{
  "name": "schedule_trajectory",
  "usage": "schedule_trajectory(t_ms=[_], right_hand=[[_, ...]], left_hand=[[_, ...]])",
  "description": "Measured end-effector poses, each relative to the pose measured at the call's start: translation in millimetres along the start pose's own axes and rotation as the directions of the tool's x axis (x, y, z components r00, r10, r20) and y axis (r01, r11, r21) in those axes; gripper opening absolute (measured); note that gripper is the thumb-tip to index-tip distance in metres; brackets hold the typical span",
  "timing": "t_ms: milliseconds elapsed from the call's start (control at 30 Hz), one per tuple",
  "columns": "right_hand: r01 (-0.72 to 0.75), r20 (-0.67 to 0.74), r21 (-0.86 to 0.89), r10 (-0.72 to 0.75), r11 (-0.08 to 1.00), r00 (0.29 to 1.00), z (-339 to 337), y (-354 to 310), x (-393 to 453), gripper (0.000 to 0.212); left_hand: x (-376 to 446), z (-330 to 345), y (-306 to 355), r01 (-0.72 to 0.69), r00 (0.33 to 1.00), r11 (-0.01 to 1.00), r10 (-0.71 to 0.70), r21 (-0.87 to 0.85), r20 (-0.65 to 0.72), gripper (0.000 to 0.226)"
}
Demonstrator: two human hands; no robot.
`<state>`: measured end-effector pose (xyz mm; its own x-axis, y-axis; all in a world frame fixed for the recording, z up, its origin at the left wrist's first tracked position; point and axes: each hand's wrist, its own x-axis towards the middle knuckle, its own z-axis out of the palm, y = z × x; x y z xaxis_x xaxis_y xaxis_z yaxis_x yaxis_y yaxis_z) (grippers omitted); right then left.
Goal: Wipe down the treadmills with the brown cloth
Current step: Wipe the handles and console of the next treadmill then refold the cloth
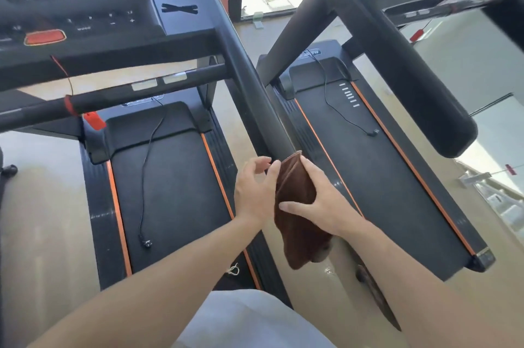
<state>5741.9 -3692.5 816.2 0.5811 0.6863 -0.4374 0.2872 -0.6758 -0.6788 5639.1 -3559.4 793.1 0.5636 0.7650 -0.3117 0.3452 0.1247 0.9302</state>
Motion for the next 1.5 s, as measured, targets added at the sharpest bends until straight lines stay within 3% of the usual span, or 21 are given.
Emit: schedule_trajectory(t_ms=[67, 133, 233, 333, 467, 533, 633, 700, 767, 833, 933, 1067, 1233, 1333, 1500], right_hand=[[-0.091, -0.059, 0.379, 0.122, 0.921, 0.991, -12, -8, 16, 0.07], [-0.221, -0.152, 0.538, 0.352, 0.813, 0.924, -17, -10, 37, 0.068], [-0.426, -0.154, 0.367, 0.506, 0.827, 0.849, -19, -23, 55, 0.082], [-0.524, -0.117, 0.289, 0.573, 0.801, 0.811, -20, -42, 58, 0.061], [-0.334, -0.34, 0.293, 0.425, 0.896, 0.839, -14, -37, 52, 0.026], [-0.204, -0.417, 0.436, 0.397, 0.877, 0.817, -8, -35, 40, 0.015], [0.041, -0.42, 0.721, 0.389, 0.692, 0.82, -3, -40, 17, 0.01], [0.122, -0.353, 0.821, 0.328, 0.558, 0.876, -4, -52, -2, 0.01], [0.152, -0.325, 0.847, 0.271, 0.51, 0.906, -7, -65, -21, 0.008], [0.168, -0.332, 0.833, 0.234, 0.528, 0.914, -10, -76, -36, 0.005], [0.202, -0.35, 0.834, 0.211, 0.513, 0.913, -14, -82, -52, 0.004], [0.3, -0.395, 0.871, 0.194, 0.388, 0.898, -20, -84, -66, 0.011], [0.375, -0.422, 0.906, 0.361, 0.195, 0.832, -57, -68, -69, 0.021], [0.384, -0.434, 0.901, 0.395, 0.202, 0.81, -86, -53, -66, 0.02], [0.445, -0.527, 0.844, 0.307, 0.3, 0.793, -125, -55, -71, 0.019]], left_hand=[[16, -7, 11, 0.051, 0.992, 0.998, -0.048, -0.025, 0.118, 0.016], [22, -10, 15, 0.097, 0.962, 0.995, -0.095, 0.005, 0.256, 0.014], [17, -8, 12, 0.047, 0.919, 0.99, -0.096, 0.135, 0.383, 0.01], [15, -10, 11, -0.007, 0.928, 0.974, -0.079, 0.228, 0.365, 0.012], [17, -16, 21, -0.072, 0.93, 0.975, -0.01, 0.209, 0.368, 0.01], [17, -17, 28, -0.057, 0.958, 0.991, 0.02, 0.12, 0.287, 0.01], [20, -17, 47, -0.062, 0.985, 0.996, 0.051, 0.06, 0.167, 0.015], [18, -16, 63, -0.044, 0.972, 0.998, 0.035, 0.035, 0.231, 0.023], [7, -11, 79, 0.013, 0.941, 0.998, 0.009, -0.064, 0.34, 0.03], [-7, -6, 92, 0.041, 0.937, 0.989, 0.012, -0.144, 0.349, 0.027], [-26, -1, 101, 0.061, 0.96, 0.968, 0.011, -0.245, 0.28, 0.018], [-38, -2, 103, 0.07, 0.985, 0.918, -0.002, -0.39, 0.171, 0.02], [-13, -26, 114, 0.018, 0.997, 0.908, -0.05, -0.419, -0.064, 0.026], [4, -45, 124, -0.031, 0.99, 0.922, -0.024, -0.387, -0.138, 0.026], [6, -55, 148, -0.186, 0.973, 0.935, 0.132, -0.302, -0.191, 0.026]])
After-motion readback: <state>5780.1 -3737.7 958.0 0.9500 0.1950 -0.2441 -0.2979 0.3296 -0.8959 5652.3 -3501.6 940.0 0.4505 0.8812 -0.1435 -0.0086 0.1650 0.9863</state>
